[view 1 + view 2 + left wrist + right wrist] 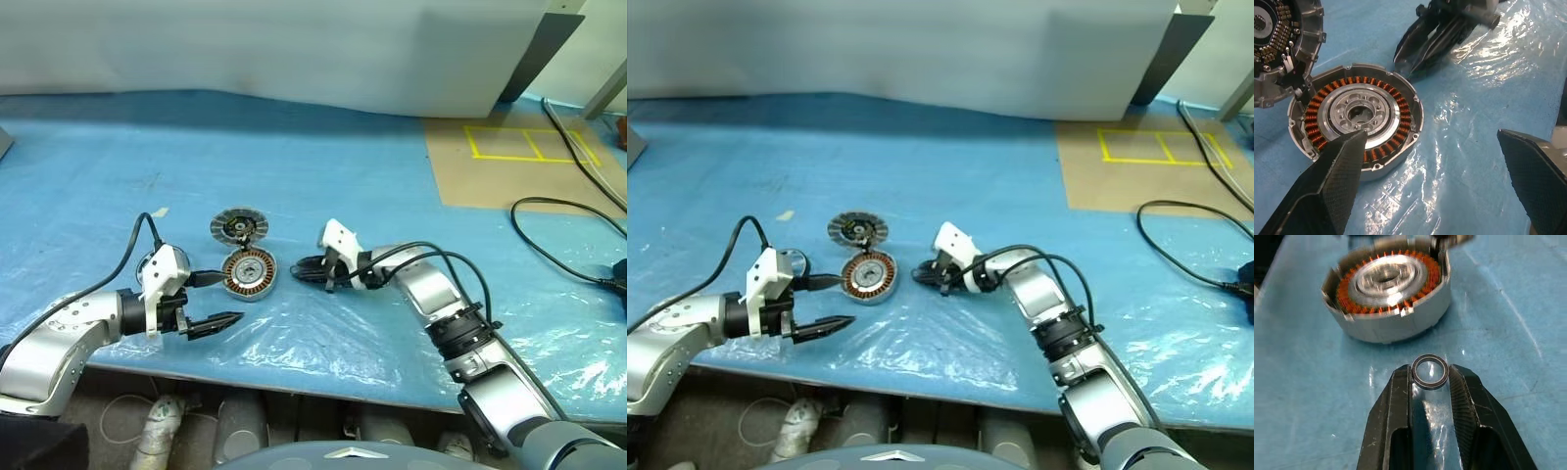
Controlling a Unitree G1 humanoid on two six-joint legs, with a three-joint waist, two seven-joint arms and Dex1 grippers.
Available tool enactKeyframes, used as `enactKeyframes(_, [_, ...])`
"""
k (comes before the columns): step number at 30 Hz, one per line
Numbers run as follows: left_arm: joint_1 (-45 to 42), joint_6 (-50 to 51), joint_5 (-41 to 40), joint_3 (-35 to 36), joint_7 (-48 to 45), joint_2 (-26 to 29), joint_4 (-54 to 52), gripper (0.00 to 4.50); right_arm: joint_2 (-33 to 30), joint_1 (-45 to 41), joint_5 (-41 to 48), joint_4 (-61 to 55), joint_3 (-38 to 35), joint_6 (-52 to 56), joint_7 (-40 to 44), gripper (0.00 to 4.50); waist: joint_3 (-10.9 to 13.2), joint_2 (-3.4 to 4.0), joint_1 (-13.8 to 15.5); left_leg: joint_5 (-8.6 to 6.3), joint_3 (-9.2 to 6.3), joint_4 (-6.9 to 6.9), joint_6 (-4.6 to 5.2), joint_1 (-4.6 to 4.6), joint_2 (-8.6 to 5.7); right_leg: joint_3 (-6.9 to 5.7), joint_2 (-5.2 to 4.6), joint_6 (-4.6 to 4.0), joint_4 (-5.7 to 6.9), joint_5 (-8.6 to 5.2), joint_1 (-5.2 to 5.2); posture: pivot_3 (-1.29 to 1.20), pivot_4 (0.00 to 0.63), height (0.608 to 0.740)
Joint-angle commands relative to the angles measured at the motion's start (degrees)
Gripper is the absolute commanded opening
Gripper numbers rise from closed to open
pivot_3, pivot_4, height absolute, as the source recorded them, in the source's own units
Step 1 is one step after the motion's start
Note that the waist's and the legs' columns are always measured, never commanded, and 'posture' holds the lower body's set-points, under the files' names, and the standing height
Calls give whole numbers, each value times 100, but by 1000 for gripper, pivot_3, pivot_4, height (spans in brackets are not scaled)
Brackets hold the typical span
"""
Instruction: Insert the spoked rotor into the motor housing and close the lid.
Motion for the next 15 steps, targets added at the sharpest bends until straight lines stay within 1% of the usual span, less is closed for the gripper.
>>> enactKeyframes(1, [8,-145,5,160,25,11,-54,4500,134,-418,422,-580,-63,298,148,647,0,0,-16,0,0,0,0,1,1,0,1,0,1,0,-1,0,150,740])
enactKeyframes(6, [-2,-245,60,202,213,-155,110,4500,521,-788,260,-35,328,131,93,647,0,0,-11,0,0,-6,-1,4,1,0,1,-1,0,-1,0,0,150,740])
enactKeyframes(10, [107,-413,167,239,287,-185,210,4500,789,-930,-17,581,764,-293,143,647,0,-1,-5,0,0,-5,-1,-7,-2,-2,-1,-1,-8,0,-3,0,150,740])
enactKeyframes(15, [164,-553,202,258,352,-248,244,4500,992,-1149,-152,1153,786,-696,100,647,0,-1,-10,0,0,-5,-1,-6,0,-3,-1,0,-4,-1,-5,0,150,740])
